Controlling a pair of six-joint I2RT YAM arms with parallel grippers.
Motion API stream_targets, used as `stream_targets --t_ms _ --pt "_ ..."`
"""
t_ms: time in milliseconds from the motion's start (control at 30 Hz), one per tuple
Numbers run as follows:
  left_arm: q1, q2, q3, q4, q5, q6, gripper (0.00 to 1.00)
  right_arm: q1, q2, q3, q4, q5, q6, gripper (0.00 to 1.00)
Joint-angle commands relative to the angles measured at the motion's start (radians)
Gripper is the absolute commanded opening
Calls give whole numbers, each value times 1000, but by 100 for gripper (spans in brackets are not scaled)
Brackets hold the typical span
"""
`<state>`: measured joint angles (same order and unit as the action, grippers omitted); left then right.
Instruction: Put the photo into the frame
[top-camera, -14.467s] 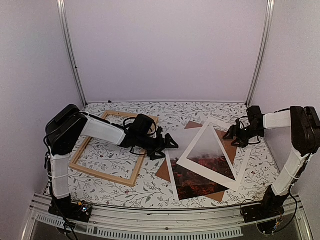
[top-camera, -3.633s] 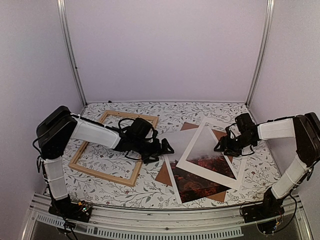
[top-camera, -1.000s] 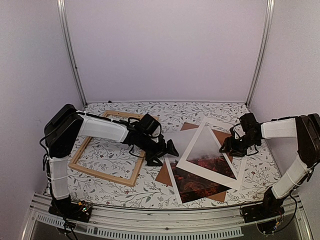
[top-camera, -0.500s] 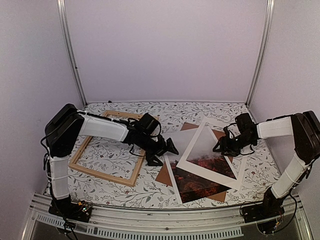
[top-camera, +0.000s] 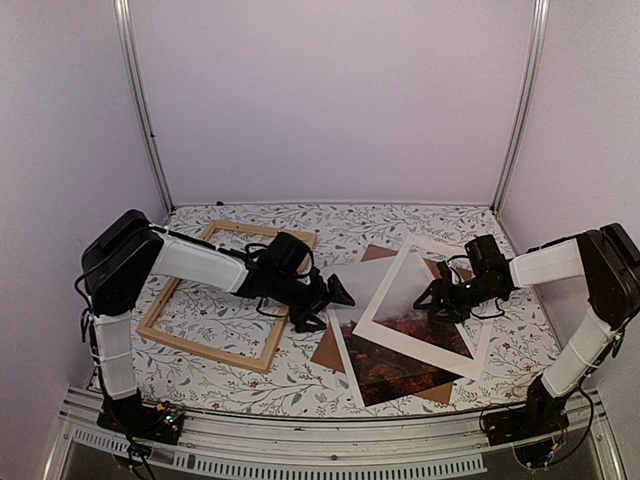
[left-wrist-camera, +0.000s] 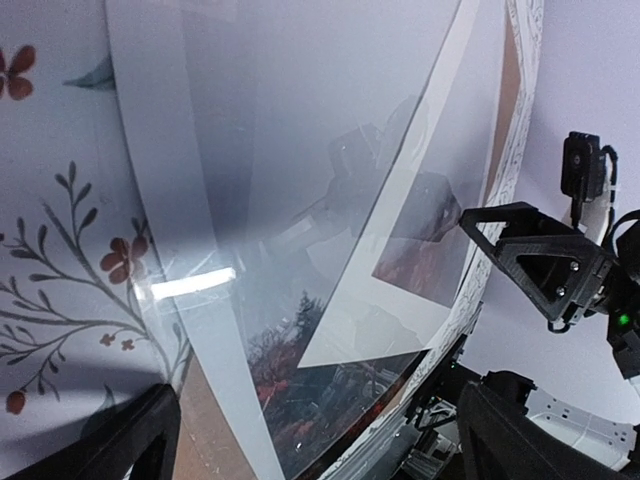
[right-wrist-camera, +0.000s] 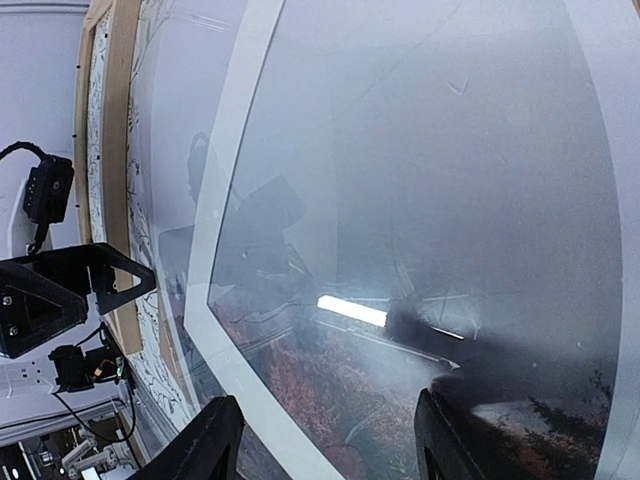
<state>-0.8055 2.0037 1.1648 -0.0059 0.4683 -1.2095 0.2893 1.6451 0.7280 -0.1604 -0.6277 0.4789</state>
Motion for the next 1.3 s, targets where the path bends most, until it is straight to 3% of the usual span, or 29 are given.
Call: stream_targets --t_ms 0,200,667,900,1267 --pt "26 -14 -33 -21 -88 25 99 9 24 14 -124 117 0 64" --pt "41 -1 58 -198 -180 147 100 -36 5 131 -213 222 -62 68" --pt "55 76 118 -234 -172 196 100 -80 174 343 -238 320 -127 70" --pt "51 88 92 -207 -145 162 100 -79 253 338 -200 235 -125 69" --pt "34 99 56 -132 -104 81 100 -49 224 229 -131 128 -62 67"
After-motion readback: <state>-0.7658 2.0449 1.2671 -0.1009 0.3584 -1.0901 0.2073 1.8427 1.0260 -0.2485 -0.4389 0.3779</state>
